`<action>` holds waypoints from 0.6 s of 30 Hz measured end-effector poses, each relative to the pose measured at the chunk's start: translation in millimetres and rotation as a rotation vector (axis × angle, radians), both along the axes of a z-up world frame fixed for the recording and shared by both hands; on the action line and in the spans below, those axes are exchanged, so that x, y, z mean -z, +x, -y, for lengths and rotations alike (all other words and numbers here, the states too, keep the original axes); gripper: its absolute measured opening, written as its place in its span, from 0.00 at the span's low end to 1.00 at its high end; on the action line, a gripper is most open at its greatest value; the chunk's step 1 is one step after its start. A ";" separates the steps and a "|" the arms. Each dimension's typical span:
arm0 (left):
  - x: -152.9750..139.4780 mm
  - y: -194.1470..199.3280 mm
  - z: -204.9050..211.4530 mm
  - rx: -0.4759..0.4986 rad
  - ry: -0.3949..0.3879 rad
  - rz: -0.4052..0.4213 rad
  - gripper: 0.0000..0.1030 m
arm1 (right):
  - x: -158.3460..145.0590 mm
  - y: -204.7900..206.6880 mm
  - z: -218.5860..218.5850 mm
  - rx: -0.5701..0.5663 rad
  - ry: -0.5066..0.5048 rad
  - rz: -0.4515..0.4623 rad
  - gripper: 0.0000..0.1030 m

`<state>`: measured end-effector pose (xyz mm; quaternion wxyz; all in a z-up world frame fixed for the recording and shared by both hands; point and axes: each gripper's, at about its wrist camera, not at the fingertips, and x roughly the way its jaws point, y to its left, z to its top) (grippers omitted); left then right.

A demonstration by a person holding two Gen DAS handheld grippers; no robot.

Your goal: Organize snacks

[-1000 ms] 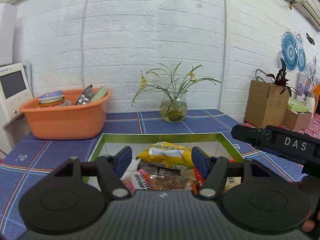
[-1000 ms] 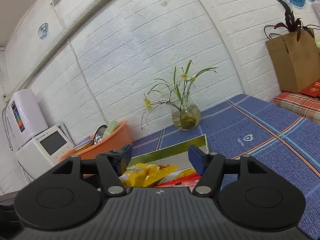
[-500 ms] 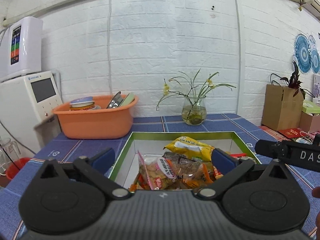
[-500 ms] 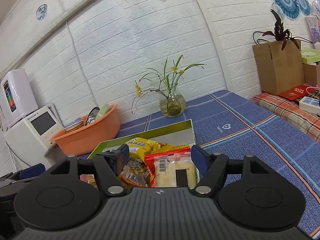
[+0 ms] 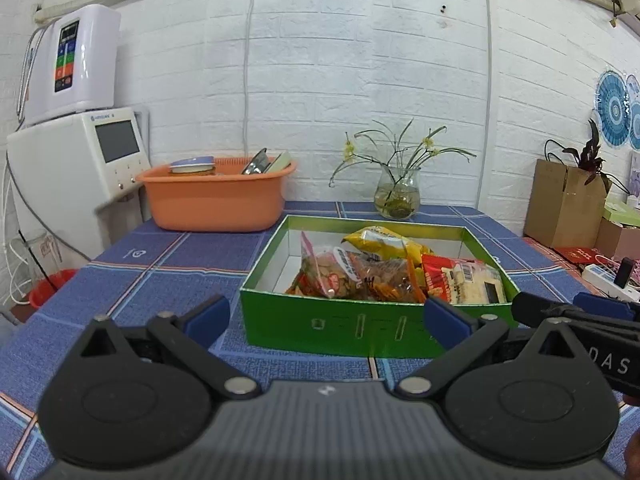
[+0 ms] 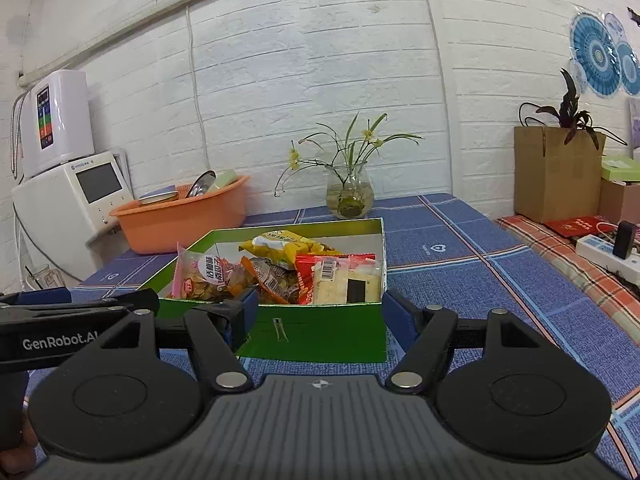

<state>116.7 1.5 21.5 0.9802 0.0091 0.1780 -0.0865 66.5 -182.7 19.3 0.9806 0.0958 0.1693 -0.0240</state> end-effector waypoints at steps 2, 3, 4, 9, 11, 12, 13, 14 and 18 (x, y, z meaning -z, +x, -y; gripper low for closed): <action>1.9 -4.3 -1.9 -0.030 0.005 0.014 1.00 | 1.0 -3.7 -2.5 -0.001 -0.002 -0.003 1.00; 2.3 -5.9 -2.6 -0.049 0.010 0.021 1.00 | 1.2 -5.0 -3.0 -0.003 -0.003 -0.005 1.00; 2.5 -7.3 -2.7 -0.066 0.017 0.026 1.00 | 1.6 -6.5 -4.1 -0.001 -0.006 -0.009 1.00; 3.3 -13.2 0.3 -0.076 0.058 0.047 1.00 | 4.1 -10.6 -7.2 0.020 -0.018 -0.049 1.00; 3.5 -16.7 2.8 -0.082 0.073 0.050 1.00 | 5.9 -12.3 -6.8 0.029 -0.018 -0.071 1.00; 3.7 -18.7 4.5 -0.088 0.081 0.054 1.00 | 6.8 -13.6 -6.1 0.035 -0.017 -0.077 1.00; 3.8 -20.7 6.8 -0.095 0.091 0.058 1.00 | 7.6 -15.6 -6.3 0.041 -0.016 -0.082 1.00; 4.0 -24.3 8.2 -0.098 0.093 0.061 1.00 | 8.5 -17.5 -6.1 0.045 -0.016 -0.085 1.00; 4.1 -34.6 7.9 -0.074 0.050 0.063 1.00 | 12.0 -23.4 -4.8 0.061 -0.024 -0.106 1.00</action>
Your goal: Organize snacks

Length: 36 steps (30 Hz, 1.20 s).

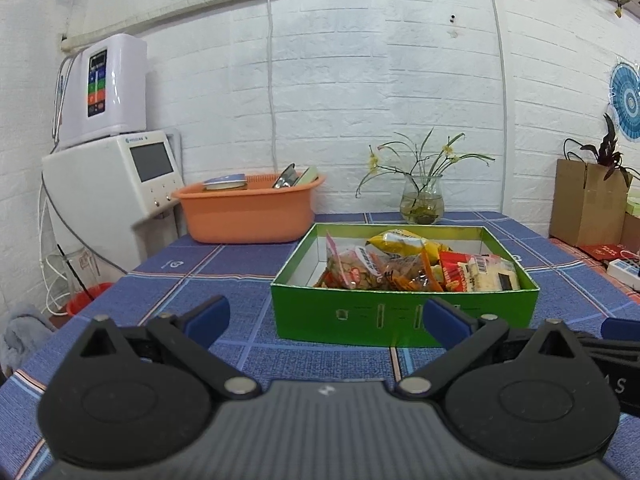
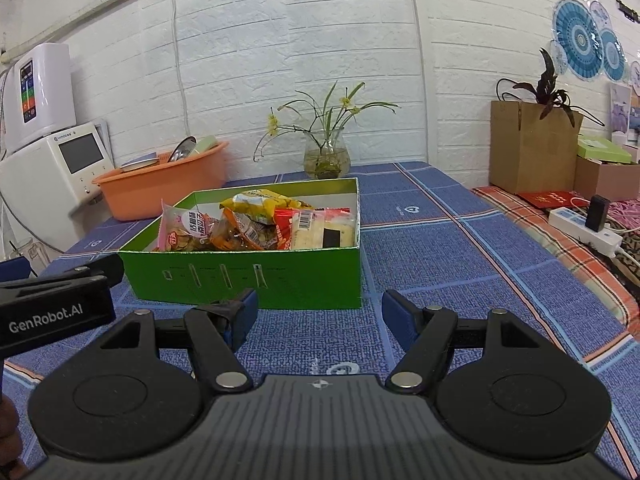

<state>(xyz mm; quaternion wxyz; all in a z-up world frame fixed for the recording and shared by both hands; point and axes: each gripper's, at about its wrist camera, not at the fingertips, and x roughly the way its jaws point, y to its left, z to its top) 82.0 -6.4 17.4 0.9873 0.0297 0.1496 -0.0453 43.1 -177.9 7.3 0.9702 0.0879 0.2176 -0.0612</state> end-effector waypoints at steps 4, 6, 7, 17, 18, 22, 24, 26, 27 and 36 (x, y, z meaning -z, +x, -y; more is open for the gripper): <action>-2.2 -0.6 -3.5 -0.009 -0.022 -0.045 1.00 | 3.5 -3.6 1.8 0.011 -0.005 -0.018 1.00; -1.8 0.2 -3.7 -0.021 -0.012 -0.070 1.00 | 5.3 -3.8 3.7 0.004 0.007 -0.035 1.00; -1.3 0.3 -3.6 -0.024 -0.005 -0.073 1.00 | 6.5 -4.6 4.4 -0.001 0.014 -0.041 1.00; 2.0 -2.1 -5.4 -0.044 0.026 -0.093 1.00 | 6.4 -8.6 3.4 -0.017 0.024 -0.039 1.00; 2.6 -2.2 -5.4 -0.044 0.027 -0.095 1.00 | 6.5 -9.0 3.0 -0.019 0.021 -0.038 1.00; 6.4 -0.7 -7.0 -0.038 0.021 -0.108 1.00 | 8.2 -9.0 0.2 -0.034 0.005 -0.048 1.00; 7.5 0.8 -7.1 -0.036 0.020 -0.118 1.00 | 8.9 -8.7 -1.7 -0.034 -0.003 -0.055 1.00; 8.1 1.3 -6.5 -0.032 0.021 -0.125 1.00 | 8.9 -8.0 -2.3 -0.036 -0.005 -0.059 1.00; 8.2 1.3 -6.3 -0.029 0.022 -0.127 1.00 | 8.8 -8.0 -2.6 -0.037 -0.005 -0.060 1.00; 10.5 3.6 -3.2 -0.031 0.033 -0.144 1.00 | 10.3 -7.3 0.1 -0.030 0.003 -0.060 1.00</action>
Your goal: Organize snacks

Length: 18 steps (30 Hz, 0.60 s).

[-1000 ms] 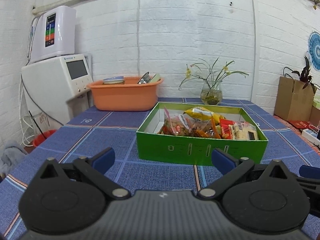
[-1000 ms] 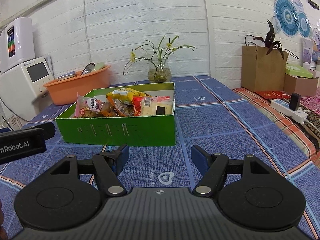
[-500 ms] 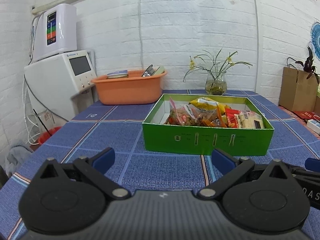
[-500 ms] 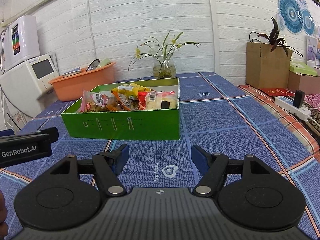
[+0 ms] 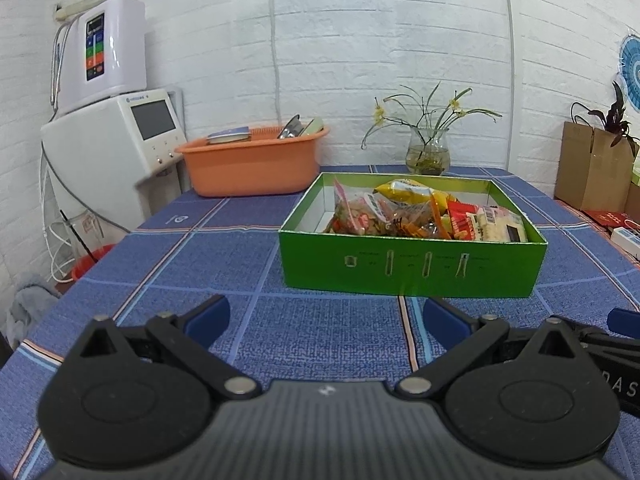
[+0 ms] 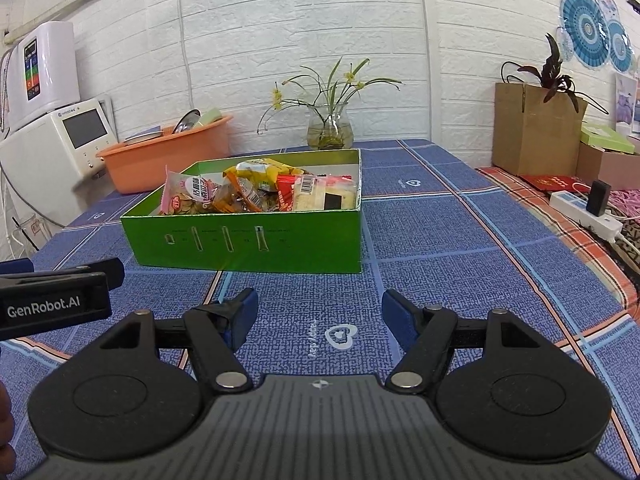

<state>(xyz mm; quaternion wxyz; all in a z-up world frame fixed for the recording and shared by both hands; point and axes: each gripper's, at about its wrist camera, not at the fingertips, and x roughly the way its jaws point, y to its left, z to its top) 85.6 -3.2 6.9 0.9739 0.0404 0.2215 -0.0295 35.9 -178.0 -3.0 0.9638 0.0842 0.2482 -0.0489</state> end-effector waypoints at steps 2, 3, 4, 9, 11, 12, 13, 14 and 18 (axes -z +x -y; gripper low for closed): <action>0.5 1.4 -0.3 -0.007 0.000 -0.008 1.00 | 0.9 0.6 1.1 0.003 0.005 -0.005 1.00; 0.6 1.9 -0.5 -0.007 0.000 -0.012 1.00 | 1.1 0.5 1.5 0.005 0.006 -0.006 1.00; 0.5 2.4 -1.2 -0.008 0.000 -0.015 1.00 | 1.2 0.6 2.0 0.006 0.007 -0.006 1.00; 2.0 3.5 -1.1 -0.019 0.005 -0.029 1.00 | 1.2 -0.2 1.9 -0.004 0.003 -0.003 1.00; 2.2 3.6 0.0 -0.017 0.005 -0.033 1.00 | 1.5 -0.1 1.1 -0.008 0.001 -0.004 1.00; 2.3 3.6 0.3 -0.016 0.006 -0.033 1.00 | 1.7 0.4 1.2 -0.008 0.001 -0.006 1.00; 2.4 3.4 0.7 -0.015 0.008 -0.032 1.00 | 2.1 0.6 1.4 -0.009 0.001 -0.008 1.00; 2.4 3.1 1.5 -0.013 0.008 -0.033 1.00 | 2.6 0.7 1.8 -0.009 0.003 -0.010 1.00; 4.0 3.2 3.5 -0.004 0.012 -0.040 1.00 | 5.0 1.4 2.6 -0.005 0.006 -0.018 1.00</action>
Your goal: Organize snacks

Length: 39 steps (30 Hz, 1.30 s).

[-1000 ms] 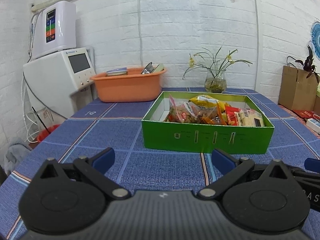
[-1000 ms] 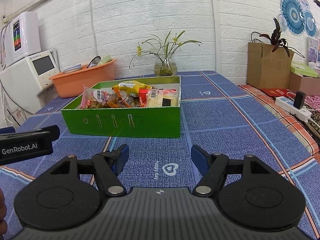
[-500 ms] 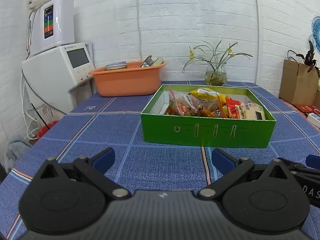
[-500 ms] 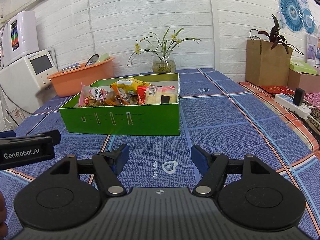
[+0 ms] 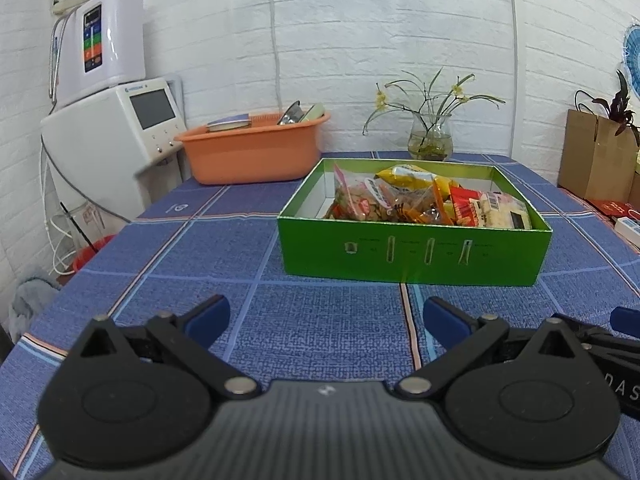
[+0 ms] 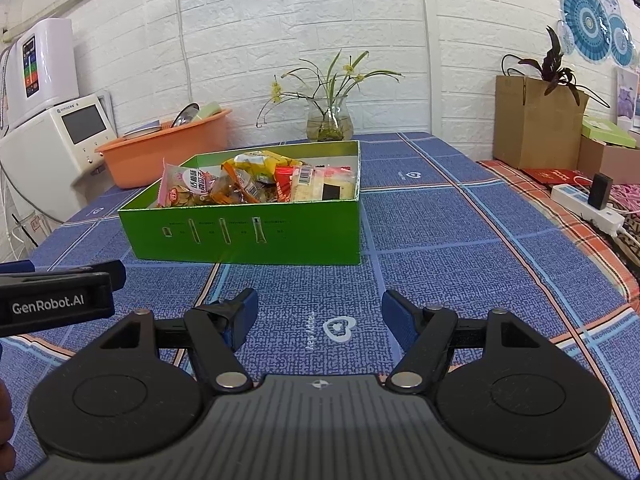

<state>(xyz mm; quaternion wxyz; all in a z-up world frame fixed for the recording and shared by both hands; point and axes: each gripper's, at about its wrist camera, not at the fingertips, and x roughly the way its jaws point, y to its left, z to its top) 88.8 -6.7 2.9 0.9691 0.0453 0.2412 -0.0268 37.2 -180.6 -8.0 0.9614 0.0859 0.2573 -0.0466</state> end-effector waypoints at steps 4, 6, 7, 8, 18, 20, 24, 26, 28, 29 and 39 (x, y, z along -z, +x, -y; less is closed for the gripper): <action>1.3 0.7 1.3 0.002 -0.001 -0.010 1.00 | 1.2 0.2 0.9 0.004 0.004 -0.005 1.00; 1.5 0.8 1.3 0.003 -0.005 -0.012 1.00 | 1.3 0.4 1.6 0.003 0.004 -0.005 1.00; 1.4 0.7 1.2 0.005 -0.006 -0.013 1.00 | 1.3 0.4 1.5 0.003 0.004 -0.005 1.00; 1.5 0.5 1.5 0.005 -0.005 -0.013 1.00 | 1.4 0.3 1.6 0.004 0.005 -0.005 1.00; 2.1 -0.6 2.5 0.017 -0.011 -0.017 1.00 | 3.2 0.5 1.4 -0.002 0.001 -0.008 1.00; 1.9 -0.5 1.7 0.021 -0.018 -0.017 1.00 | 3.5 0.3 1.2 -0.003 0.000 -0.008 1.00; 2.2 -0.7 0.3 0.021 -0.025 -0.014 1.00 | 4.1 -0.1 0.3 -0.001 0.000 -0.010 1.00; 2.6 -1.1 0.3 0.022 -0.024 -0.013 1.00 | 3.7 0.6 0.3 -0.002 -0.001 -0.009 1.00; 3.3 -1.3 0.2 0.028 -0.023 -0.013 1.00 | 3.6 0.3 -0.3 -0.004 -0.003 -0.009 1.00; 3.6 -1.7 0.1 0.029 -0.021 -0.014 1.00 | 3.3 0.5 -0.4 -0.005 -0.003 -0.009 1.00; 3.4 -3.8 1.1 0.030 -0.023 -0.013 1.00 | 1.0 -1.8 0.0 -0.001 -0.005 0.002 1.00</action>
